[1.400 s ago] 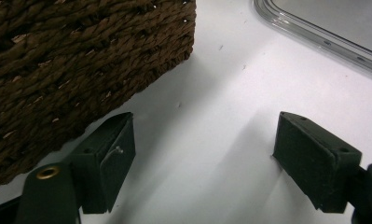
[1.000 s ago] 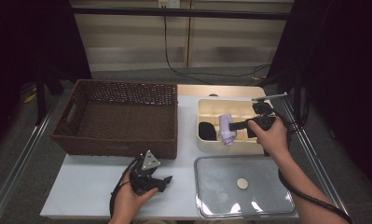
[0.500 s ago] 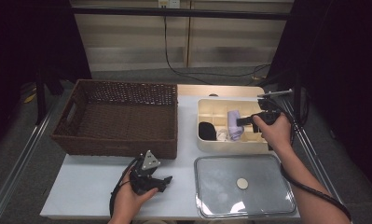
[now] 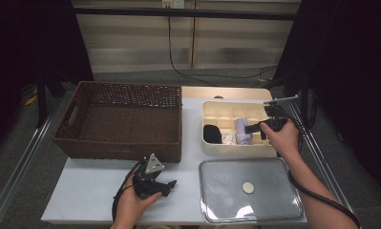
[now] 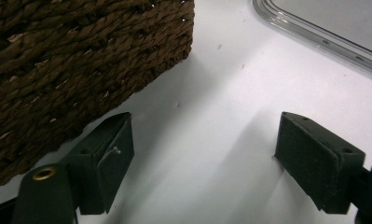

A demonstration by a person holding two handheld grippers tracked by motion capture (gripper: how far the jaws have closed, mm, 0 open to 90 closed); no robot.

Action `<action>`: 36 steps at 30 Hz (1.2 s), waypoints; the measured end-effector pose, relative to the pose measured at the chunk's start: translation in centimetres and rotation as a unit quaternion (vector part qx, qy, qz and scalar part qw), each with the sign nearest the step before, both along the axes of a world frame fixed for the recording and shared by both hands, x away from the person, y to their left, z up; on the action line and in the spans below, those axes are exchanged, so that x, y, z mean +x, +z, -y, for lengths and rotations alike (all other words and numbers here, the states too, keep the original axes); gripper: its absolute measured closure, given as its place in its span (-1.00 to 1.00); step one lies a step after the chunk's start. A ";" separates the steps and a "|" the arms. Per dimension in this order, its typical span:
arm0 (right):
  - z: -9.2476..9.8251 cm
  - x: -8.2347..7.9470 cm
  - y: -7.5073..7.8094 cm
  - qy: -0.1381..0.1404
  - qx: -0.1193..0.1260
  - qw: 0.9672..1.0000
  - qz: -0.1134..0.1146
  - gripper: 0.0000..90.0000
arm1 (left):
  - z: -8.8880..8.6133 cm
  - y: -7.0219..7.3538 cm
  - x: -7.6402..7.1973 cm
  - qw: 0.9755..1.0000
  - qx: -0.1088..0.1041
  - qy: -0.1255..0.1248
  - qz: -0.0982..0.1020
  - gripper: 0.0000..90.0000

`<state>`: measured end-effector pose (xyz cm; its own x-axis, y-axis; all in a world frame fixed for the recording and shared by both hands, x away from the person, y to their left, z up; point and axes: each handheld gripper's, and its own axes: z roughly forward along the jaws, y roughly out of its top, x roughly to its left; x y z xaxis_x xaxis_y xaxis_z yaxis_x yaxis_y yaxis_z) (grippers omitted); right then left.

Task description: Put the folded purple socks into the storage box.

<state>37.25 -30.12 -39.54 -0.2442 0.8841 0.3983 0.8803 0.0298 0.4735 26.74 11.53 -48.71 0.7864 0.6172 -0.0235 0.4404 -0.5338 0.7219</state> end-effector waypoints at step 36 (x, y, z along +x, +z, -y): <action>-0.4 -0.9 -0.5 0.034 -0.082 0.996 -0.001 0.49 | 0.0 0.0 0.0 1.000 0.000 0.000 0.000 -0.58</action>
